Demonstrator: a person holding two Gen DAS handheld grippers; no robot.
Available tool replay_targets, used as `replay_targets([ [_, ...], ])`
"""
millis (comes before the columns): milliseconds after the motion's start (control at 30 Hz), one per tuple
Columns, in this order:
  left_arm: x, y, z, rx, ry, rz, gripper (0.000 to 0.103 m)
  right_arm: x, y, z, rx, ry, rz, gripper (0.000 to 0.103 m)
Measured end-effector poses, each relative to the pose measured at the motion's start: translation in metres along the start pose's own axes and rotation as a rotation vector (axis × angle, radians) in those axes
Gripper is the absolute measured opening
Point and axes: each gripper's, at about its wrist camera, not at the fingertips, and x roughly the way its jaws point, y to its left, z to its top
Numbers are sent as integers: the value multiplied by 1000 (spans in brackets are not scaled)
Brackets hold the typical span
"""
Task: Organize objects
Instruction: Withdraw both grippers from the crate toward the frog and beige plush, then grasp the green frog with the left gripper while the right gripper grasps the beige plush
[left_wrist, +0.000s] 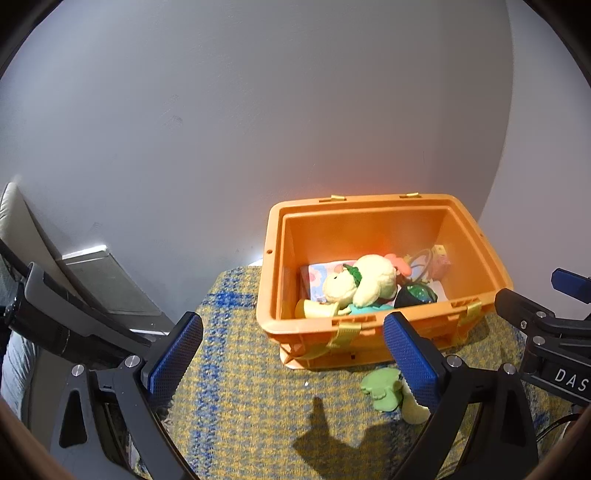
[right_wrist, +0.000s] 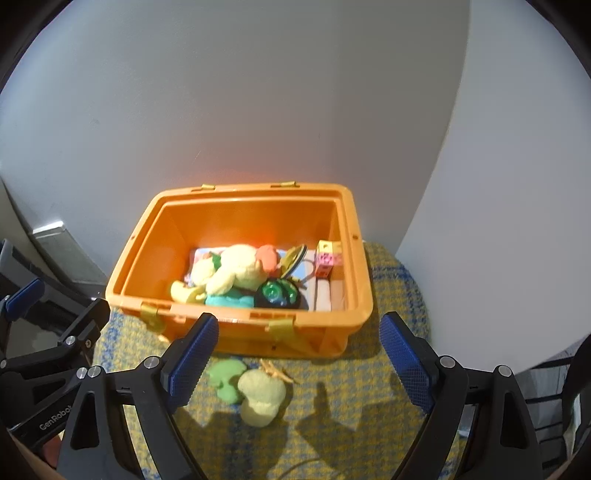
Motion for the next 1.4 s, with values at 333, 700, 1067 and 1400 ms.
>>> replay_targets([
  [333,9,6,-39,-8,51,12,99,15,8,-36,1,60,3,89],
  [700,33,8,-75,-9,111,12,99,48,15,-71,14,140,6,89],
  [1067,64,9,-101,-17,164,16,99,89,20,-98,24,213,8,89],
  [1400,93,5,-111,-13,200,4,99,120,23,-109,41,271,11,88],
])
